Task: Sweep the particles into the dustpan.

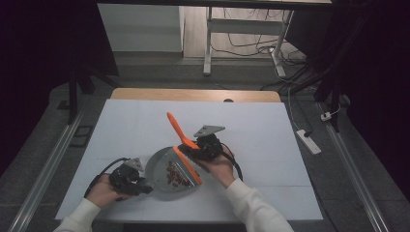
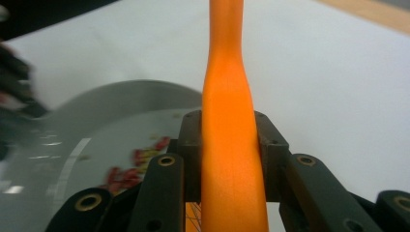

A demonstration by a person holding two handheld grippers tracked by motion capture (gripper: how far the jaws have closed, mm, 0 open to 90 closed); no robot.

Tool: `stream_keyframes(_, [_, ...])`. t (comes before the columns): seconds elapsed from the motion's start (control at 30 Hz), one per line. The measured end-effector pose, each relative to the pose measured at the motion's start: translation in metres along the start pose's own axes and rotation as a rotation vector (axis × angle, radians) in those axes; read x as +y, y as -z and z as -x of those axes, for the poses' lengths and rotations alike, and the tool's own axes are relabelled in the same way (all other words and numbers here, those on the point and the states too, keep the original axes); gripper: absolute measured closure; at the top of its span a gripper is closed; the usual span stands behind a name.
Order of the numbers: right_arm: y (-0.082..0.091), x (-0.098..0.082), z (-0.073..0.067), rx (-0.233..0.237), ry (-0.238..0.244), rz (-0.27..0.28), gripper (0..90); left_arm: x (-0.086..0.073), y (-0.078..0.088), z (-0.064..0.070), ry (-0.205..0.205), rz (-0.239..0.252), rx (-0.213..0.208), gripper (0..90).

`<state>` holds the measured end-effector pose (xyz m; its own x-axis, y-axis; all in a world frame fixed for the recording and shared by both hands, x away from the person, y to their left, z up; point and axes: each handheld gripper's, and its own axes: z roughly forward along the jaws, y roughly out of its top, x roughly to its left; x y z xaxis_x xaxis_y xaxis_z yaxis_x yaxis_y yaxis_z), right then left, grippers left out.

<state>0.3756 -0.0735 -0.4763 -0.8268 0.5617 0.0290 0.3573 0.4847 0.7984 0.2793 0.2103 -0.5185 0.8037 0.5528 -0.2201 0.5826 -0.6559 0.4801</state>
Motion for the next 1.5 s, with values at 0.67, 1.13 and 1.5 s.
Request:
stream_keyframes(0.67, [-0.034,0.014,0.033,-0.087,0.042,-0.041,70.5,-0.006,0.008,-0.007,0.039,0.023,0.023,62.3])
stream_keyframes(1.13, [-0.057,0.019,0.019,-0.047,0.103,-0.154,70.4,-0.008,0.006,-0.008,0.04,0.026,0.02,62.3])
stream_keyframes(1.5, [-0.026,0.018,0.006,0.093,-0.009,-0.038,70.5,-0.007,0.005,-0.007,0.045,0.018,0.025,62.4])
